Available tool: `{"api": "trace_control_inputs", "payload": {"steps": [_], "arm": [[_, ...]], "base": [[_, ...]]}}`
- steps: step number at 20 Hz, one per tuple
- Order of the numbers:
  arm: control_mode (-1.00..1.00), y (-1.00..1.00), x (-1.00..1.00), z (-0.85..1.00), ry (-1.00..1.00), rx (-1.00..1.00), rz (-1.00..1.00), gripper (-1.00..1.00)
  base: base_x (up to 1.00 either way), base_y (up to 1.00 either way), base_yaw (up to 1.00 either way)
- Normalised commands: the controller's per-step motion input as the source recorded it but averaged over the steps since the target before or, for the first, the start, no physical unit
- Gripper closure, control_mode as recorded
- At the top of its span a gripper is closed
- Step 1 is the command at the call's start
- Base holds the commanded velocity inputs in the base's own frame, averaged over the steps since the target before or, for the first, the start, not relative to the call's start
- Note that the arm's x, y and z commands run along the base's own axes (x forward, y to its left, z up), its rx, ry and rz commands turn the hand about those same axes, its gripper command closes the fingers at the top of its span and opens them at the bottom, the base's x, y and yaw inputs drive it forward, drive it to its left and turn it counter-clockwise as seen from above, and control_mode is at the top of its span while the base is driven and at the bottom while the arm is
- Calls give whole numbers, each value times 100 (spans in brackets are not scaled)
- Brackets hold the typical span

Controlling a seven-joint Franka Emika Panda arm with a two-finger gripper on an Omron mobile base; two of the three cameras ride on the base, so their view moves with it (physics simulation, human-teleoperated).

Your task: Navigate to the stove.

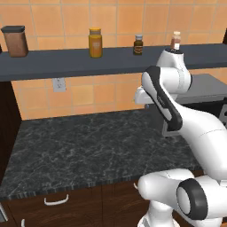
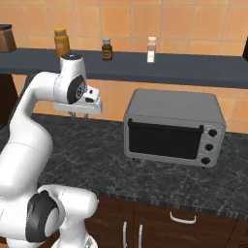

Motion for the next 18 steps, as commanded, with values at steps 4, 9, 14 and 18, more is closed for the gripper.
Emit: {"api": "trace_control_inputs", "payload": {"steps": [4,9,14,18], "arm": [[-100,0,-70,0,-7,0,0,-100],[-100,0,-100,0,-17,-5,0,-100],[-100,0,-92,3,-21,-3,0,-100],[-100,-3,-60,6,-22,0,0,-100]], "base": [[0,0,0],[0,0,0],[0,0,0],[0,0,0]]}}
